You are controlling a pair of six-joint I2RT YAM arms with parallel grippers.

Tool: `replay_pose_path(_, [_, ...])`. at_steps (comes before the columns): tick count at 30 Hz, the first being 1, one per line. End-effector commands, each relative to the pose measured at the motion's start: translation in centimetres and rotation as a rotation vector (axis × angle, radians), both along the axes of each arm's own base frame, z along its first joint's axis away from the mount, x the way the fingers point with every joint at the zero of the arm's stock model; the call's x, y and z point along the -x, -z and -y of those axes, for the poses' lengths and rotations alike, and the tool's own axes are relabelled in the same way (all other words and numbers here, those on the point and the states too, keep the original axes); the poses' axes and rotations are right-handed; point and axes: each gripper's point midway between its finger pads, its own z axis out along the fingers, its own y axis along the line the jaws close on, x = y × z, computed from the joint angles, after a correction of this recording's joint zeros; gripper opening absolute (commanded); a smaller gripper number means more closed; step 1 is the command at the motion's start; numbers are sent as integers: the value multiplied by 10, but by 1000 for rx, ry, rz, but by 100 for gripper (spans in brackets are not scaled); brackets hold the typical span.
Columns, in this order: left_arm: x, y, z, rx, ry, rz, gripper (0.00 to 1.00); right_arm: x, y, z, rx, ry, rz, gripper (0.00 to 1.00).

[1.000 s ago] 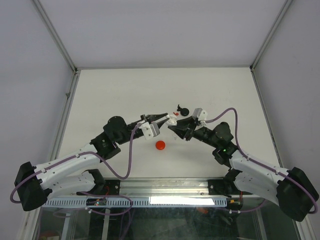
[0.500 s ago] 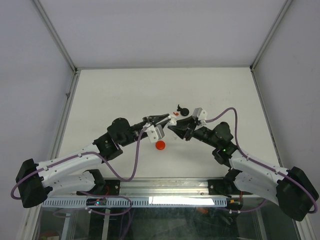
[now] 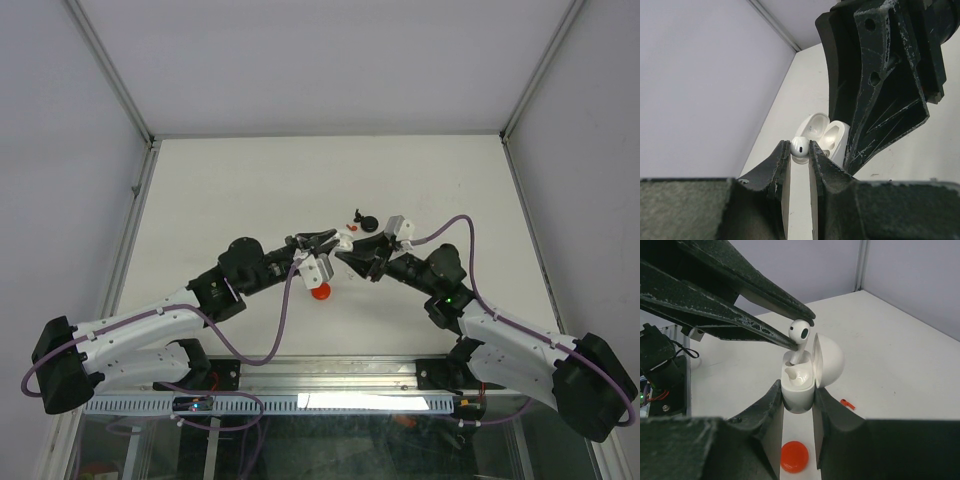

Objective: Insert the wireless bluetooth earbuds into the charging case
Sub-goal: Place the earbud in the charging case.

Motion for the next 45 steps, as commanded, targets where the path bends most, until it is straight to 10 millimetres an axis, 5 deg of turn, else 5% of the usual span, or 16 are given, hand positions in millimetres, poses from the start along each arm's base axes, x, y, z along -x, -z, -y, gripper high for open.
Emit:
replay_pose_path(1, [4,-19,0,20,4,46,2,1,-40,-2,-80,-10,86,0])
replay_pose_path(15, [16,-16,5,3,48,36,6,-4,-39,1,-74,20,88,0])
replay_pose_path(34, [22,-4,5,-23,63,-16,28,-6,-38,2,-68,33,88,0])
replay_pose_path(45, [13,-28,-6,114,-33,-131,46,-10,-32,3,-55,56,84,0])
